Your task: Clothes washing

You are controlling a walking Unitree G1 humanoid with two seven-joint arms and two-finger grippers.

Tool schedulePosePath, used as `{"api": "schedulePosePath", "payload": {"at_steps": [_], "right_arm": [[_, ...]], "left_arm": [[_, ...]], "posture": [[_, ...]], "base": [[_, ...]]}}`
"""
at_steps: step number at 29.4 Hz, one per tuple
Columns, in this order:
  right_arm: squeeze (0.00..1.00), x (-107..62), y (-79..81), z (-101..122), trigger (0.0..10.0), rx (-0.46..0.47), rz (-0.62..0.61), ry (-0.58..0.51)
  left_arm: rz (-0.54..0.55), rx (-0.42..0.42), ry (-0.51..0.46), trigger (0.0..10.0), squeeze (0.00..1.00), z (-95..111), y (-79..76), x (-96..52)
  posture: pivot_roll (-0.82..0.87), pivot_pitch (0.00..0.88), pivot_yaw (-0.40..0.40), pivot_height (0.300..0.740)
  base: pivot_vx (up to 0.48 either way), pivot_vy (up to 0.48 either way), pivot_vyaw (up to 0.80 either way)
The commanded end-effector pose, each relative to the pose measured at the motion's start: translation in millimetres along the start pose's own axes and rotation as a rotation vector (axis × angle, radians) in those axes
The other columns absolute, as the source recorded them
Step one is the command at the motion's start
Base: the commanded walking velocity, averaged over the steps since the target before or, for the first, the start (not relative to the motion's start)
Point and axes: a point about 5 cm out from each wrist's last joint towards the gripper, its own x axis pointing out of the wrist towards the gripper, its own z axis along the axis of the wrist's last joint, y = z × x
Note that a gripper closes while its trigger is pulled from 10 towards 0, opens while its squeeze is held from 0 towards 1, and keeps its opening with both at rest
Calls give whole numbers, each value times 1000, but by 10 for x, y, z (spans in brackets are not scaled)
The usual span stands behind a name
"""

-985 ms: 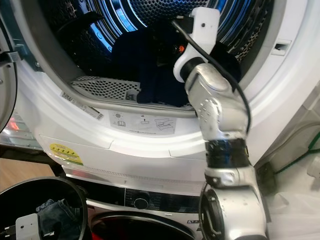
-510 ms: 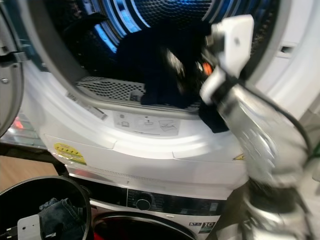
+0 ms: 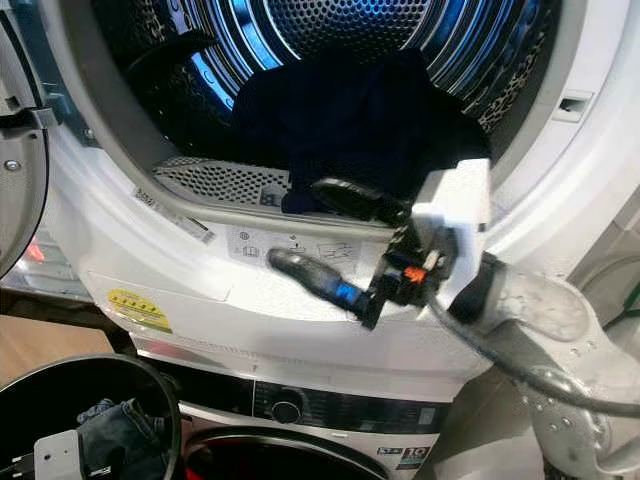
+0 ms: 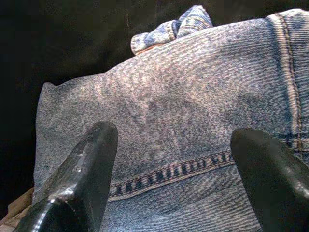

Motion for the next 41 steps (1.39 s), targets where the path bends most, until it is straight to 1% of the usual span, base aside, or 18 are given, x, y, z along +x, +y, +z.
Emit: {"api": "schedulePosePath", "payload": {"at_steps": [1,4,5,7,8,11,13,17,18,19,25,29,32,33,34,36,38,41], "right_arm": [[0,-144,25,89,10000,-17,17,-47],[0,-334,59,124,10000,3,20,-86],[0,-361,69,125,10000,10,21,-95],[0,-442,133,125,10000,23,47,-131],[0,-500,200,111,10000,34,78,-150],[0,-556,227,57,10000,54,57,-130],[0,-586,223,9,10000,60,33,-106],[0,-649,119,-140,10000,67,-68,-27],[0,-681,1,-299,10000,78,-173,59],[0,-700,-28,-373,10000,93,-202,84],[0,-731,30,-432,10000,127,-185,66],[0,-797,21,-438,10000,144,-213,37],[0,-883,28,-386,10000,157,-222,-26],[0,-883,28,-386,10000,157,-222,-26],[0,-951,33,-365,10000,158,-228,-37],[0,-1006,13,-353,10000,155,-254,-43],[0,-1108,-29,-357,10000,168,-309,-66],[0,-1141,-25,-396,10000,174,-321,-52]], "left_arm": [[-2,10,38,10000,0,-116,25,-42],[-2,10,36,10000,0,-112,25,-35],[-2,10,36,10000,0,-112,25,-33],[-3,10,35,10000,0,-108,25,-29],[-3,11,36,10000,0,-110,29,-28],[-5,14,37,10000,0,-112,33,-23],[-7,17,36,10000,0,-103,38,-17],[-9,20,34,10000,0,-90,38,-10],[-5,21,32,10000,0,-86,44,-10],[-3,21,32,10000,0,-85,46,-11],[-1,19,32,10000,0,-90,57,-16],[-1,21,31,10000,0,-94,63,-22],[-2,23,30,10000,0,-88,66,-22],[-2,23,30,10000,0,-88,66,-22],[-3,24,30,10000,0,-87,66,-21],[-3,24,31,10000,0,-84,68,-20],[-6,25,33,10000,0,-91,63,-21],[-7,26,34,10000,0,-95,59,-20]], "posture": [[54,0,-61,740],[54,0,-62,740],[54,0,-62,740],[53,0,-62,740],[51,0,-61,740],[46,0,-57,740],[43,0,-54,740],[41,0,-51,740],[41,0,-51,740],[41,0,-51,740],[54,0,-51,740],[55,0,-50,740],[50,0,-48,740],[50,0,-48,740],[50,0,-48,740],[42,0,-45,740],[39,0,-44,740],[39,0,-45,740]], "base": [[0,0,0],[0,0,0],[0,0,0],[0,0,0],[0,0,0],[0,0,0],[0,0,0],[0,0,0],[0,0,0],[0,0,0],[0,0,0],[0,0,0],[0,0,0],[0,0,0],[0,0,0],[0,0,0],[0,0,0],[0,0,0]]}}
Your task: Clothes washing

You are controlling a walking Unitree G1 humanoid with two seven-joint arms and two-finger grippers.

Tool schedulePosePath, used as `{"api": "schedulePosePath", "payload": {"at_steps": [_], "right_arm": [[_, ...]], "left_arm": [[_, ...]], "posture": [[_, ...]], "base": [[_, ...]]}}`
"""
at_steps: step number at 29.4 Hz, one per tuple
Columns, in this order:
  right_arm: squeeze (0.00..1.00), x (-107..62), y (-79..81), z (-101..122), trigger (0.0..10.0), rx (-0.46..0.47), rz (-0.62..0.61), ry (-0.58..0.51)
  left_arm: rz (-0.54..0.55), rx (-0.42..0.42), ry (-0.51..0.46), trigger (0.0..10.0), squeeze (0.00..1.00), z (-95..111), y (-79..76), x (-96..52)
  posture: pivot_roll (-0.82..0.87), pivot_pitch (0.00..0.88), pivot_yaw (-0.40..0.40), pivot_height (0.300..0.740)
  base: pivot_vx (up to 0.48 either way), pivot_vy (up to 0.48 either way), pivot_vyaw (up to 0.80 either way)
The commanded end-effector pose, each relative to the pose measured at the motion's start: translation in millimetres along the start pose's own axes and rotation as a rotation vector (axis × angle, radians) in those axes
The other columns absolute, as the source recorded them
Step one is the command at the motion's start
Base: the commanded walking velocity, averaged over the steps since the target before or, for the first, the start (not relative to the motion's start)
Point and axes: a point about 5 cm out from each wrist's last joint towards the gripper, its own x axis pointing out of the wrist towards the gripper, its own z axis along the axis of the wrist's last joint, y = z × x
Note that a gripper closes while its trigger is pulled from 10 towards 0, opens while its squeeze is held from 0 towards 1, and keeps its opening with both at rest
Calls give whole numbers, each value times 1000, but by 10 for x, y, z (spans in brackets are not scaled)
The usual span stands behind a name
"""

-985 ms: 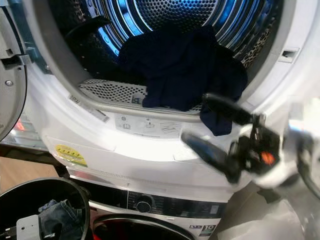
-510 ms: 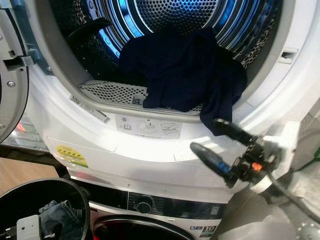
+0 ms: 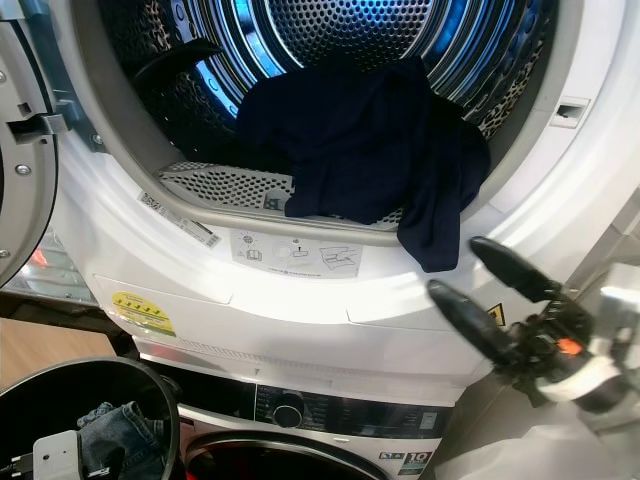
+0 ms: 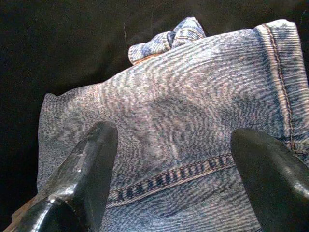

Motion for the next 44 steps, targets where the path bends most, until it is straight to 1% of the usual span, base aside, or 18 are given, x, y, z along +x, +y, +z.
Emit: {"api": "schedulePosePath", "payload": {"at_steps": [1,5,6,9,11,12,16,17,18,19,20,23,26,29,31,36,38,44], "right_arm": [[0,-30,-34,-16,10000,-3,-21,11],[0,5,-27,-75,10000,14,-17,22],[0,5,-27,-75,10000,14,-17,22],[0,85,-11,-93,10000,20,-7,13],[0,85,-11,-93,10000,20,-7,13],[0,125,5,-94,10000,18,2,10],[0,143,13,-96,10000,17,8,9],[0,184,31,-94,10000,14,19,8],[0,184,31,-94,10000,14,19,8],[0,234,50,-86,10000,11,31,3],[0,234,50,-86,10000,11,31,3],[0,349,111,-76,10000,-1,70,-4],[0,365,126,-76,10000,-3,80,-4],[0,453,199,-49,10000,-10,120,-13],[0,476,222,-40,10000,-16,132,-13],[0,498,231,-17,10000,-29,135,-17],[0,447,131,-16,10000,-46,70,-2],[0,362,36,-32,10000,-55,12,21]], "left_arm": [[0,15,32,10000,0,-91,17,-26],[-7,22,28,10000,0,-84,10,-26],[-7,22,28,10000,0,-84,10,-26],[-7,25,25,10000,0,-72,13,-21],[-7,25,25,10000,0,-72,13,-21],[-6,27,25,10000,0,-70,13,-20],[-7,27,26,10000,0,-69,13,-19],[-7,28,26,10000,0,-70,13,-20],[-7,28,26,10000,0,-70,13,-20],[-7,27,26,10000,0,-72,9,-21],[-7,27,26,10000,0,-72,9,-21],[-9,25,26,10000,0,-76,-2,-22],[-9,25,25,10000,0,-77,-3,-23],[-9,25,24,10000,0,-75,-6,-25],[-8,25,25,10000,0,-76,-6,-26],[-7,24,26,10000,0,-84,-2,-29],[-7,22,27,10000,0,-90,-4,-31],[-8,20,27,10000,0,-87,-15,-28]], "posture": [[38,0,-44,740],[42,0,-46,740],[42,0,-46,740],[46,0,-41,740],[46,0,-41,740],[43,0,-40,740],[43,0,-40,740],[44,0,-41,740],[44,0,-41,740],[44,0,-41,740],[44,0,-41,740],[48,0,-43,740],[48,0,-43,740],[46,0,-41,740],[47,0,-42,740],[49,0,-46,740],[50,0,-48,740],[42,0,-48,740]], "base": [[0,0,0],[0,0,0],[0,0,0],[0,0,0],[0,0,0],[0,0,0],[0,0,0],[0,0,0],[0,0,0],[0,0,0],[0,0,0],[0,0,0],[0,0,0],[0,0,0],[0,0,0],[0,0,0],[0,0,0],[0,0,0]]}}
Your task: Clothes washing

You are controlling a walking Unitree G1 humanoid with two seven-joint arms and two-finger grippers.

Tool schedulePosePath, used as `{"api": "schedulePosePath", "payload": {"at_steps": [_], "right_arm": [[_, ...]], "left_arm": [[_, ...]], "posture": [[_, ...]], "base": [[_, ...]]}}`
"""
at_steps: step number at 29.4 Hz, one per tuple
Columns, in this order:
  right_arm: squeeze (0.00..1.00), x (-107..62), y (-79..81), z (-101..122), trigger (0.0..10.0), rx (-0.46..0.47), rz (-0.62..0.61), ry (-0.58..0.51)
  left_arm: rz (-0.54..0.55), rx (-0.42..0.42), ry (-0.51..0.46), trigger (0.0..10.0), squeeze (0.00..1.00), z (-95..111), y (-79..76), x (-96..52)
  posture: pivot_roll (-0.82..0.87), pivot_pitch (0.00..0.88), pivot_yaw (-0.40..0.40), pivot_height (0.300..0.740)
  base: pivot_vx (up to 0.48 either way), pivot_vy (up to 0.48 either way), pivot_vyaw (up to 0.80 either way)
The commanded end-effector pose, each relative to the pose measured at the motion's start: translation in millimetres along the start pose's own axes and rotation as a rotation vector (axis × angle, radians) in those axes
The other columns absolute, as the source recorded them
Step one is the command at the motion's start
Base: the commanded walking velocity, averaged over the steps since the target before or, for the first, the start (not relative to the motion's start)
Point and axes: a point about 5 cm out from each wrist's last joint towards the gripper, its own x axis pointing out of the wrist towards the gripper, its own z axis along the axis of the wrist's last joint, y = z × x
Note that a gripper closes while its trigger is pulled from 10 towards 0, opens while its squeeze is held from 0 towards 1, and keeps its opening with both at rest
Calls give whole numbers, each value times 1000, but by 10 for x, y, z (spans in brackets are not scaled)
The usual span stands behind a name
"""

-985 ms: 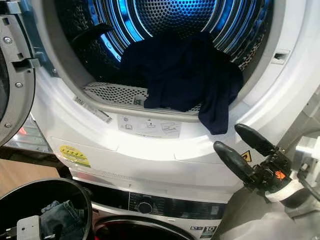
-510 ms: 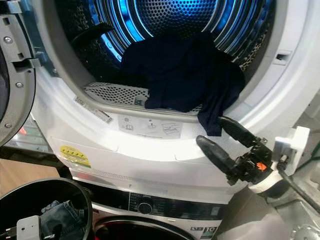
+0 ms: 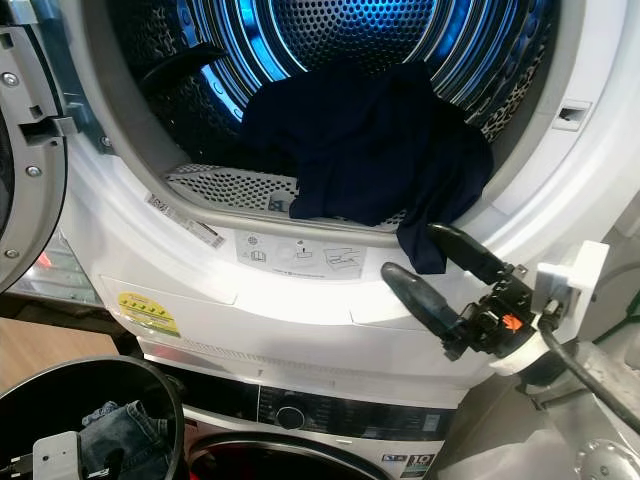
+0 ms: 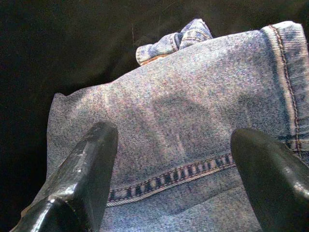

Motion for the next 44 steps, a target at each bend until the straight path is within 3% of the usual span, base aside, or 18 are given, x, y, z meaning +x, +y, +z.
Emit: {"api": "schedulePosePath", "payload": {"at_steps": [1,9,15,24,29,35,41,44], "right_arm": [[0,-62,-50,26,10000,-24,-37,5],[0,-233,-143,-65,10000,16,-119,17],[0,-218,-99,-97,10000,23,-95,23],[0,110,110,15,10000,23,65,-47],[0,151,171,50,10000,17,125,-39],[0,261,183,82,10000,-19,143,-23],[0,474,235,133,10000,-69,167,-11],[0,643,191,123,10000,-137,104,47]], "left_arm": [[-6,14,28,10000,0,-86,-19,-26],[1,11,28,10000,0,-90,-9,-25],[-5,16,27,10000,0,-83,-12,-19],[0,18,27,10000,0,-77,3,-21],[-1,14,28,10000,0,-82,-10,-24],[-4,14,28,10000,0,-88,-21,-27],[-3,9,26,10000,0,-95,-40,-29],[-1,8,26,10000,0,-93,-44,-30]], "posture": [[43,0,-47,740],[43,0,-47,740],[43,0,-44,740],[50,0,-43,740],[50,0,-43,740],[48,0,-46,740],[59,0,-51,740],[61,0,-53,740]], "base": [[0,0,0],[0,0,0],[0,0,0],[0,0,0],[0,0,0],[0,0,0],[0,0,0],[0,0,0]]}}
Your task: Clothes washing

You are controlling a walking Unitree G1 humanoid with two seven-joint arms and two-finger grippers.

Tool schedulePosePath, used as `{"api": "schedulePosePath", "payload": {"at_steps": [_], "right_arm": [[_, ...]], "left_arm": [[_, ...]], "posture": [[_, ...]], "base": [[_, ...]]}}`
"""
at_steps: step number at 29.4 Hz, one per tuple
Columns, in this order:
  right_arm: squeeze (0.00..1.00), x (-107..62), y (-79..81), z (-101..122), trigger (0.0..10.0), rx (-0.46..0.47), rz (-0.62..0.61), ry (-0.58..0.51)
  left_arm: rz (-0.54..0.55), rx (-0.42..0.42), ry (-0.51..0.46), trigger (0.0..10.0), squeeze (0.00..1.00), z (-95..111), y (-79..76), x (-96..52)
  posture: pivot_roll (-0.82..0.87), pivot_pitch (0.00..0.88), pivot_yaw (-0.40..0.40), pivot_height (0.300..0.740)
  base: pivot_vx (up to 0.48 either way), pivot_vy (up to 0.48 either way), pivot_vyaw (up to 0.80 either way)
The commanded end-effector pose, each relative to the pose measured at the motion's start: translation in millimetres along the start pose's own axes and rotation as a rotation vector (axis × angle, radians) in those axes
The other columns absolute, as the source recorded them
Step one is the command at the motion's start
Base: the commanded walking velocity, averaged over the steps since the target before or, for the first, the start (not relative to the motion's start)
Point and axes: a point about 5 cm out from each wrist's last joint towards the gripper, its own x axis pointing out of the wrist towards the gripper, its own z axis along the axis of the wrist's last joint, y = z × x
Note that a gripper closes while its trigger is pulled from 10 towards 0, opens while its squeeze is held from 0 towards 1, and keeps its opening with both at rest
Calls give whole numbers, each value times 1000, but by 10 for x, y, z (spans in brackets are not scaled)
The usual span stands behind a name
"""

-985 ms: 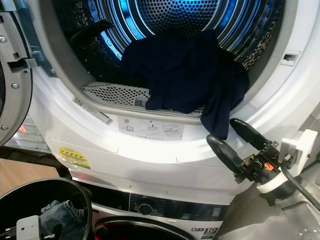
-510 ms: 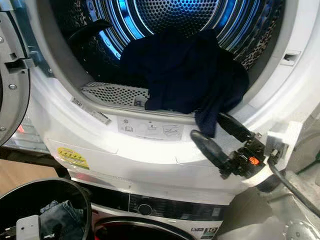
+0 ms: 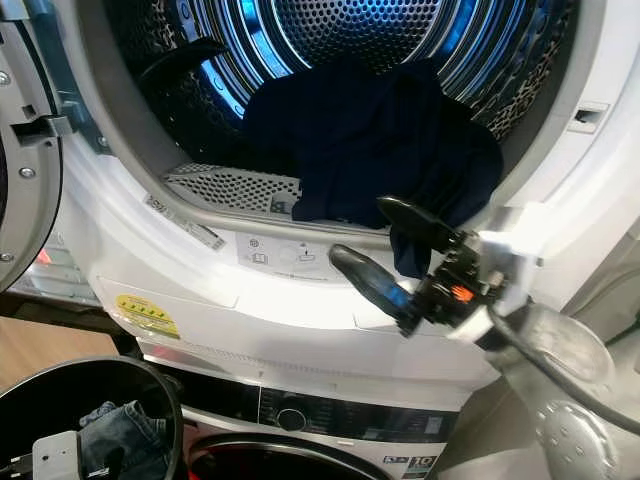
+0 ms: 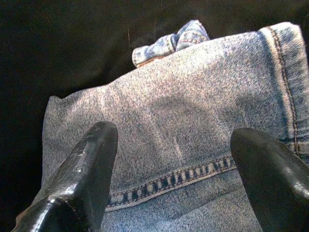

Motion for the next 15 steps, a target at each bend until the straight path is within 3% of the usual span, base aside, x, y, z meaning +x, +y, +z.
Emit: {"api": "schedulePosePath", "payload": {"at_steps": [1,6,9,15], "right_arm": [[0,77,-26,-12,10000,-35,-37,54],[0,243,-108,49,10000,-89,-134,78],[0,293,-164,8,10000,-105,-199,147],[0,573,-215,-149,10000,-115,-321,289]], "left_arm": [[-2,14,35,10000,0,-97,-30,-29],[1,12,34,10000,0,-97,-36,-30],[2,11,35,10000,0,-100,-39,-31],[1,11,35,10000,0,-105,-42,-27]], "posture": [[60,0,-53,740],[58,0,-54,740],[58,0,-53,740],[56,0,-56,740]], "base": [[0,0,0],[0,0,0],[0,0,0],[0,0,0]]}}
